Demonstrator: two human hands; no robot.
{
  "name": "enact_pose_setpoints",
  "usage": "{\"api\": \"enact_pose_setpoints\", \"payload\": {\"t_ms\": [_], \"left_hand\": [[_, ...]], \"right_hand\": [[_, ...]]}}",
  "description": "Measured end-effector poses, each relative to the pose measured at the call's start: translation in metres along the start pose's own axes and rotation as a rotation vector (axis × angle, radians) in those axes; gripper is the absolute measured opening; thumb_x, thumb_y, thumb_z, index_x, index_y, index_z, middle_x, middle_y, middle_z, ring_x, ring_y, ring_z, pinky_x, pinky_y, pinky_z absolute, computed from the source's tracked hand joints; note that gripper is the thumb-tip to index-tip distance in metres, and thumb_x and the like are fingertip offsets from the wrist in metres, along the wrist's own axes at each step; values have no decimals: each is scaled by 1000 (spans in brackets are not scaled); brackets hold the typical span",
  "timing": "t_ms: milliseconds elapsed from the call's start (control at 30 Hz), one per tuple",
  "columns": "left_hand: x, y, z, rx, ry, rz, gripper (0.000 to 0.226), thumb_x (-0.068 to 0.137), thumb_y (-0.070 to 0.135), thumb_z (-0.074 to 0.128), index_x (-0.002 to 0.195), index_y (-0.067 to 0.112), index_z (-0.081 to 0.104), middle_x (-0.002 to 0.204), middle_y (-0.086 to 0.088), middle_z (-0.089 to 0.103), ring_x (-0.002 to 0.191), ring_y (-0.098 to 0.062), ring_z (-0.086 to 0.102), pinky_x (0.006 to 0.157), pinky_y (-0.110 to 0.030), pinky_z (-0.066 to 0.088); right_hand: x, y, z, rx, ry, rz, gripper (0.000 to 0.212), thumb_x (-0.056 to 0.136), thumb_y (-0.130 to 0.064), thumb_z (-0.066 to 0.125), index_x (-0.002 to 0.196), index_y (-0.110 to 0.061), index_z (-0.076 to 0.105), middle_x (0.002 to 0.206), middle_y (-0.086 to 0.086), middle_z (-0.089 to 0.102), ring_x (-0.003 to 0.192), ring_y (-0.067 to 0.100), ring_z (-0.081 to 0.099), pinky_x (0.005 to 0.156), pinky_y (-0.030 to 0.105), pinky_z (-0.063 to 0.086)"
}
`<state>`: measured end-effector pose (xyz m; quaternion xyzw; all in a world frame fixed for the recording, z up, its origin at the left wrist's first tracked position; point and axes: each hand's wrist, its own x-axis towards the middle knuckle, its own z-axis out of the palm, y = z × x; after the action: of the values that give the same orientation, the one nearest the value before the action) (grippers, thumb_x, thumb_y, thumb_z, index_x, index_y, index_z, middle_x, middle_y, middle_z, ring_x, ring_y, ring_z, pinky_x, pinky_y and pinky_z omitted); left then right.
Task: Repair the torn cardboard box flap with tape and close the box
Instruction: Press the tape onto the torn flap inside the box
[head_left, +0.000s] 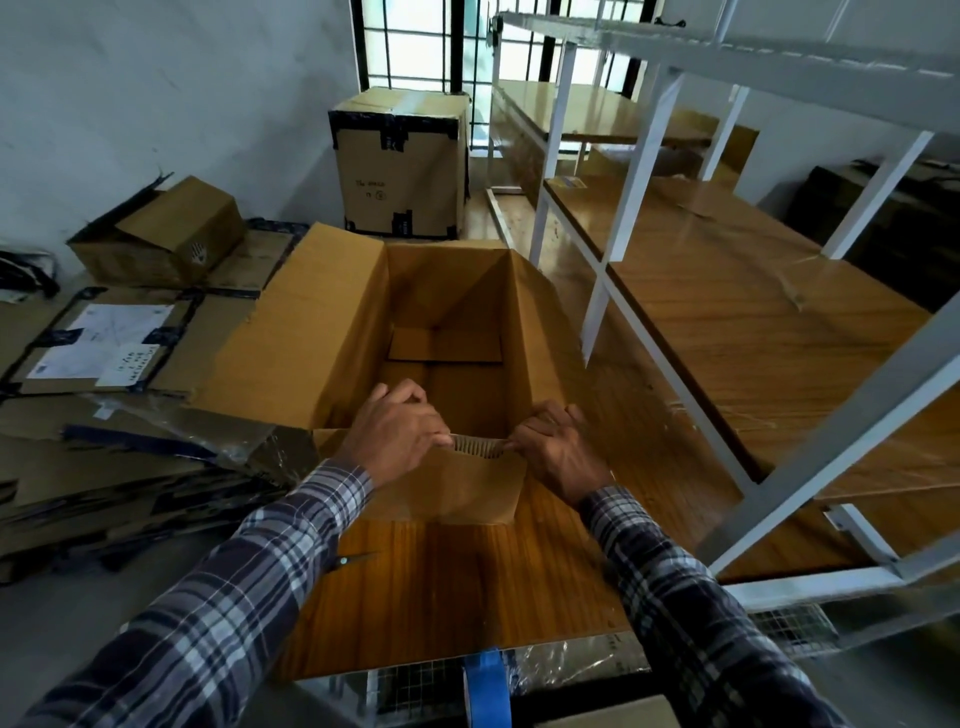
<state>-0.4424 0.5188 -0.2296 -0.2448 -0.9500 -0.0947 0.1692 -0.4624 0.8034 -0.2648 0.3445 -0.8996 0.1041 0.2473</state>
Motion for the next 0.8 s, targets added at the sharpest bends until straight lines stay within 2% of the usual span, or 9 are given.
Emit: {"api": "enact_pose_setpoints", "payload": {"t_ms": [67,200,367,433,500,567,700,800], "left_hand": [[-1,-2,-1,-7,-10,0,21,96,47,61,99,36,79,105,22,72,113,-12,49,89,-38,34],[-3,-6,-2,-22,-16,-15,20,95,47,63,98,35,79,103,21,71,113,-10,51,92,-39,37],[-10,-12,-3,-17,10,-18,10,95,40,70,98,36,78,103,20,73,111,-11,52,84,-35,35],[-11,-12,-4,-14,9,-32,9,94,39,71,99,37,79,104,20,72,112,-10,52,85,-35,34],[-13,-10,-5,-19,1,-42,10,95,39,71,99,36,79,105,20,72,113,-11,52,88,-36,36],[-15,-9,-6,-32,2,-59,11,95,38,70,99,35,79,105,19,72,114,-11,52,91,-39,38],[-19,-8,-9,-36,-4,-71,13,97,38,67,100,33,80,104,18,73,113,-12,52,91,-40,38],[-22,-7,-11,-50,4,-84,13,97,37,67,100,34,79,103,18,73,110,-11,52,91,-39,39]], "right_hand": [[-1,2,0,-4,-34,-5,8,97,-26,66,101,-24,72,103,-4,73,114,24,54,87,41,30],[-4,3,-2,5,-101,19,26,104,-33,46,106,-27,72,110,-6,72,124,23,51,91,40,30],[-3,3,-5,-9,-159,32,32,104,-37,40,107,-26,71,113,-7,72,127,23,50,92,43,35],[-4,3,-5,-32,-173,25,23,104,-34,48,107,-27,70,113,-7,72,127,24,51,92,42,34],[-6,3,-5,-58,-170,13,9,98,-28,66,107,-28,69,112,-6,72,127,24,51,92,41,31],[-5,1,-6,-59,-156,3,19,90,-24,79,105,-28,68,110,-6,73,125,24,51,91,40,30],[-7,0,-11,-86,-123,-13,22,87,-21,80,104,-27,68,110,-3,73,126,26,50,92,42,32],[-7,1,-14,-108,-195,5,27,83,-20,82,106,-27,68,113,-2,73,127,25,48,91,46,43]]}}
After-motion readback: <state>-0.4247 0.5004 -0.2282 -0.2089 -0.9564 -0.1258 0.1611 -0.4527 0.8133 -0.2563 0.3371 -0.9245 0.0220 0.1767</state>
